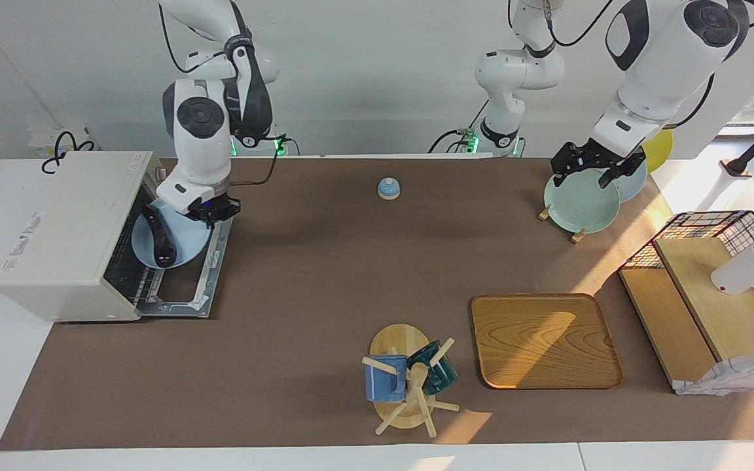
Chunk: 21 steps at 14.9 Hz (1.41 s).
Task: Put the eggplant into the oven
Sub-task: 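Carry the eggplant into the open oven and release it with the right gripper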
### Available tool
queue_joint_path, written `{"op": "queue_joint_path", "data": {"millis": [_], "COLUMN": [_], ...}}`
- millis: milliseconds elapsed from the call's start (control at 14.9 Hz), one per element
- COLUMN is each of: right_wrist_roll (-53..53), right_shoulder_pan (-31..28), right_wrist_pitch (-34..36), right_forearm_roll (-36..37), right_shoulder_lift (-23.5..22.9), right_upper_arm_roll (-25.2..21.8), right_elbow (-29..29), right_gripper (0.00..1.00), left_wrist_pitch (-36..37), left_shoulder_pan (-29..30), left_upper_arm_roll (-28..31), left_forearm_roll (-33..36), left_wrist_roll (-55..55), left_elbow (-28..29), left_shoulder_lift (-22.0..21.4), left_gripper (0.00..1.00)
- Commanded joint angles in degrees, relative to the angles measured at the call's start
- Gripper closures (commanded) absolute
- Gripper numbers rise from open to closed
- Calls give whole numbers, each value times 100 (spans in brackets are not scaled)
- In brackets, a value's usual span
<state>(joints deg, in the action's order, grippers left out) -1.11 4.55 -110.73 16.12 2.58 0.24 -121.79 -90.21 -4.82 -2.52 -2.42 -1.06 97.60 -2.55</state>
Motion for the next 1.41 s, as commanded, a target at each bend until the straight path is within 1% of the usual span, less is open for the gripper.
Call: {"op": "queue_joint_path", "data": {"millis": [0,134,201,335,535,736,803,870,1071,1138,1204,1271,1338], "right_wrist_roll": [672,718,692,753,850,911,1007,1060,1437,1473,1465,1422,1386], "right_shoulder_pan": [-638,-727,-727,-745,-921,-982,-1061,-1070,-1000,-965,-843,-607,-500], "right_wrist_pitch": [-631,-1124,-1274,-1346,-1670,-1680,-1689,-1689,-1444,-1242,-910,-654,-669], "right_forearm_roll": [67,58,58,67,49,49,49,40,14,5,-99,-431,-739], "right_shoulder_lift": [137,304,348,340,243,234,234,234,234,234,225,112,50], "right_upper_arm_roll": [107,107,107,107,99,99,107,107,125,142,169,160,160], "right_elbow": [-467,-950,-1091,-1119,-1181,-1189,-1189,-1189,-953,-804,-533,-243,-136], "right_gripper": [100,100,100,100,99,87,80,76,63,62,62,62,64], "left_wrist_pitch": [48,47,74,65,74,74,74,74,74,74,74,74,74], "left_shoulder_pan": [-10,-10,-10,-10,-10,-10,-10,-10,-10,-10,-10,-10,-10], "left_upper_arm_roll": [23,23,23,23,23,23,23,23,23,23,23,23,23], "left_forearm_roll": [66,66,75,75,75,75,75,75,75,75,75,75,75], "left_wrist_roll": [-52,-35,-35,-35,-35,-35,-35,-35,-35,-35,-35,-35,-35], "left_elbow": [-74,-39,-48,-39,-39,-39,-39,-39,-39,-39,-39,-39,-39], "left_shoulder_lift": [-9,-18,-18,-26,-26,-26,-26,-26,-26,-26,-26,-26,-26], "left_gripper": [0,0,0,0,0,0,0,0,0,0,0,0,0]}}
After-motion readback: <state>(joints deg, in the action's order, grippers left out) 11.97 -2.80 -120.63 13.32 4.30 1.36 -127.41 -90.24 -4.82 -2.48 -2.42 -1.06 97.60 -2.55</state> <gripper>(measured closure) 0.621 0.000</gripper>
